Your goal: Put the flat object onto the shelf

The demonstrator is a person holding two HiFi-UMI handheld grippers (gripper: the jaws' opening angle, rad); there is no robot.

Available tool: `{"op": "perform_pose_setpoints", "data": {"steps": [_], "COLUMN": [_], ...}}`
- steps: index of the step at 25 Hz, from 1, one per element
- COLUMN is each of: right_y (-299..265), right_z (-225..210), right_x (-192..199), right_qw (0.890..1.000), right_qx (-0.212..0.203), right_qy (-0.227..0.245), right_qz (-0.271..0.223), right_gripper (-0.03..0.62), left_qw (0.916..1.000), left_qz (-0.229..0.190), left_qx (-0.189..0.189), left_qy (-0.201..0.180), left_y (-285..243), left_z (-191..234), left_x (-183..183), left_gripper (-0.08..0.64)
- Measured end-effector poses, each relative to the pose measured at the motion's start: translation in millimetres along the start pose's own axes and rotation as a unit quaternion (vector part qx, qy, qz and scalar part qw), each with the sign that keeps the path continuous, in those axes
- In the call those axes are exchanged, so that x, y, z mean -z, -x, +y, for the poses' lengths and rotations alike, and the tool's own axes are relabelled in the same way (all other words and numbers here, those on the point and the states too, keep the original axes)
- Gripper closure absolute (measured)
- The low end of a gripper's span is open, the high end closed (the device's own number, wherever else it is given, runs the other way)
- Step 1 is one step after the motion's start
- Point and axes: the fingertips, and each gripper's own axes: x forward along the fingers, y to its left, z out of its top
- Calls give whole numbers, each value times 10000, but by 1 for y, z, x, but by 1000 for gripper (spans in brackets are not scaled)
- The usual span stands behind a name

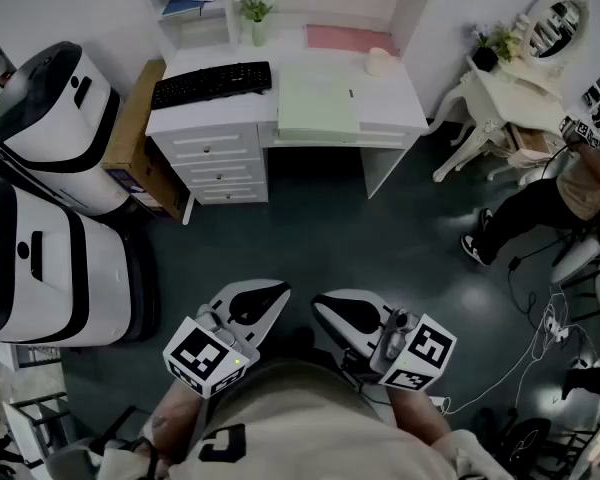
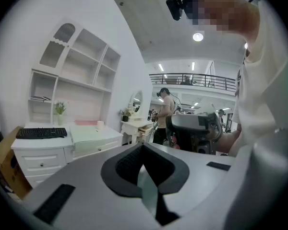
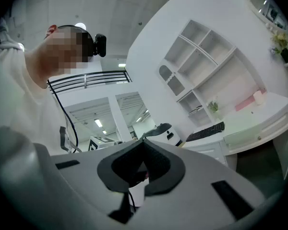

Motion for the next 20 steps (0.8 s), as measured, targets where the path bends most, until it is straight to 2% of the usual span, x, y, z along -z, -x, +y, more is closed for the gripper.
{"op": "perform_pose_setpoints", "data": {"steps": [6,13,20], "right_y": [-37,-67,-84], "right_z": [-1,-6,-12], "right_x": [1,3,5], "right_qw": [9999,9995,9994], "right_qx": [125,244,317], "right_qy": [119,183,-123], "right_qz": [5,71,-91], "right_gripper": [568,568,568], "left_qw": [10000,9998,9999], "left_qz": [-89,-180,-144], "left_qx": [-14,4,-24], "left_qy": [-3,66,88], "left_y": [21,34,42], "left_z": [41,70,87], "left_x": [-4,-2,2], "left_gripper": [546,546,547]}}
